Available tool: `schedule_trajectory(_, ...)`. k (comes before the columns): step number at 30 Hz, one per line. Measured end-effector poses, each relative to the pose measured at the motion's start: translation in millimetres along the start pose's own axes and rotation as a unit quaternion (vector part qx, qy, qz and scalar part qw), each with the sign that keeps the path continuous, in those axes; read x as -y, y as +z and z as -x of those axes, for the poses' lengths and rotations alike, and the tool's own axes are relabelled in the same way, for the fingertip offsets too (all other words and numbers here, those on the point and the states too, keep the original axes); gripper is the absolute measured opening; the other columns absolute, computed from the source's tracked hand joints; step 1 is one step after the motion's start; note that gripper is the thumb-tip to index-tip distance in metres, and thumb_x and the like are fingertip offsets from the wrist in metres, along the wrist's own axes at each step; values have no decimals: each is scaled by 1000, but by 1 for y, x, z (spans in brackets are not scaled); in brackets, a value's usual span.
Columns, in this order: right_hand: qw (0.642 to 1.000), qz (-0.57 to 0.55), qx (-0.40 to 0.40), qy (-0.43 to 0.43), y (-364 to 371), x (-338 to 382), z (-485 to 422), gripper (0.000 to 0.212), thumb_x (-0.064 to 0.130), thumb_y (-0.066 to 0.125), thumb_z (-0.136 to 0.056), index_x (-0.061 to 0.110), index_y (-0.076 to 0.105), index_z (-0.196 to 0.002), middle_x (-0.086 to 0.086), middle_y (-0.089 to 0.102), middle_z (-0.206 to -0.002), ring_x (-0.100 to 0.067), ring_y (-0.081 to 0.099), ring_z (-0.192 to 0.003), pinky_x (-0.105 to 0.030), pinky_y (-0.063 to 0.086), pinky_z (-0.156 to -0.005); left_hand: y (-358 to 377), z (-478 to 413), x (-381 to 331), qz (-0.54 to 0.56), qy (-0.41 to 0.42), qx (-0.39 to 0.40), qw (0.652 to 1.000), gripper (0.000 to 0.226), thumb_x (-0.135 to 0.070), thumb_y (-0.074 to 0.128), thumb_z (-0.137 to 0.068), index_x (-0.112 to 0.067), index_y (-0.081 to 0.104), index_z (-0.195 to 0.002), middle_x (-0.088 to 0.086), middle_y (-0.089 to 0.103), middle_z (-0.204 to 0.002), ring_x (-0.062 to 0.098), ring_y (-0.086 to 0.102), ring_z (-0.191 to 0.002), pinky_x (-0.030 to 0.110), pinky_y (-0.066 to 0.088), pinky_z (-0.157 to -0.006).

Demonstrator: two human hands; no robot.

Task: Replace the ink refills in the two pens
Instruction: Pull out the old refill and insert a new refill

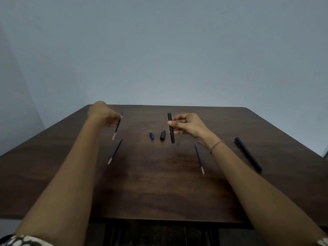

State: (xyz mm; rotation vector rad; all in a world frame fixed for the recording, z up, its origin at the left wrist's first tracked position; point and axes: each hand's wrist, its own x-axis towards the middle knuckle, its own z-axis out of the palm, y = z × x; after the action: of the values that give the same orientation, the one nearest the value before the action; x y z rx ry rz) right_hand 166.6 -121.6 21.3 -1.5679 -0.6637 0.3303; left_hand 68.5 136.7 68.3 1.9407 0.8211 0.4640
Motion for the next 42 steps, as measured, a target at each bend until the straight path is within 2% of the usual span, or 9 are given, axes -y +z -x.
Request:
schedule_trajectory(3,1000,-14,-14,-3,0,0,1,16,13,76,-77,9,66,-88,3,71,-62,-6,68,-62,-18,56,-57,1,0,18,-90,-28,38,995,19,4,75,-73,5,58,-65,14,63,-47,21,62,-50,30,53,-40)
schedule_trajectory(11,999,-14,-26,-12,0,2,3,14,12,76,-77,10,66,-87,3,70,-62,-5,68,-60,-16,55,-55,2,0,43,-216,-34,8,976,17,-5,80,-68,0,67,-58,12,69,-54,17,68,-48,36,59,-72)
schedule_trajectory(18,999,-14,-32,-13,0,2,4,15,12,75,-77,10,65,-87,2,69,-64,-5,67,-59,-16,55,-55,2,8,44,-195,-50,3,980,20,-1,82,-65,3,64,-57,13,65,-48,17,63,-38,26,52,-47)
schedule_trajectory(23,999,-19,-42,-18,-2,1,3,16,13,76,-77,9,65,-88,3,70,-62,-5,67,-58,-16,55,-55,1,13,37,-219,-5,-38,975,29,-26,80,-72,0,69,-75,14,70,-72,28,69,-80,38,57,-78)
schedule_trajectory(26,996,-26,-76,-40,-1,0,1,18,14,77,-76,9,64,-88,-1,67,-73,-6,67,-59,-18,56,-56,17,23,14,-125,114,-75,983,29,-32,73,-79,-3,70,-84,8,69,-71,23,69,-79,35,55,-81)
schedule_trajectory(30,986,-40,-131,-97,-3,0,0,18,13,77,-77,9,62,-86,-5,63,-75,-8,66,-60,-22,58,-59,67,54,-32,92,230,41,968,19,-15,70,-82,-5,69,-98,2,68,-82,7,67,-73,17,55,-69)
schedule_trajectory(35,970,-54,-189,-141,-13,1,0,18,10,75,-79,8,59,-87,-9,63,-74,-11,69,-62,-24,57,-60,119,79,-53,168,229,156,946,19,-8,74,-78,-2,70,-95,12,71,-91,11,69,-79,18,57,-67)
schedule_trajectory(39,970,-51,-199,-134,-20,-1,-2,17,10,75,-79,8,60,-84,-10,64,-72,-11,68,-58,-23,58,-60,138,77,-42,156,227,150,949,21,-2,73,-77,-2,70,-98,14,70,-92,21,68,-87,28,58,-76)
schedule_trajectory(42,977,-30,-177,-113,-19,0,-4,18,12,77,-77,8,62,-83,-10,65,-72,-10,66,-54,-21,55,-57,139,74,-36,126,221,148,956,12,-5,76,-74,-11,69,-80,5,68,-76,16,68,-76,24,57,-67)
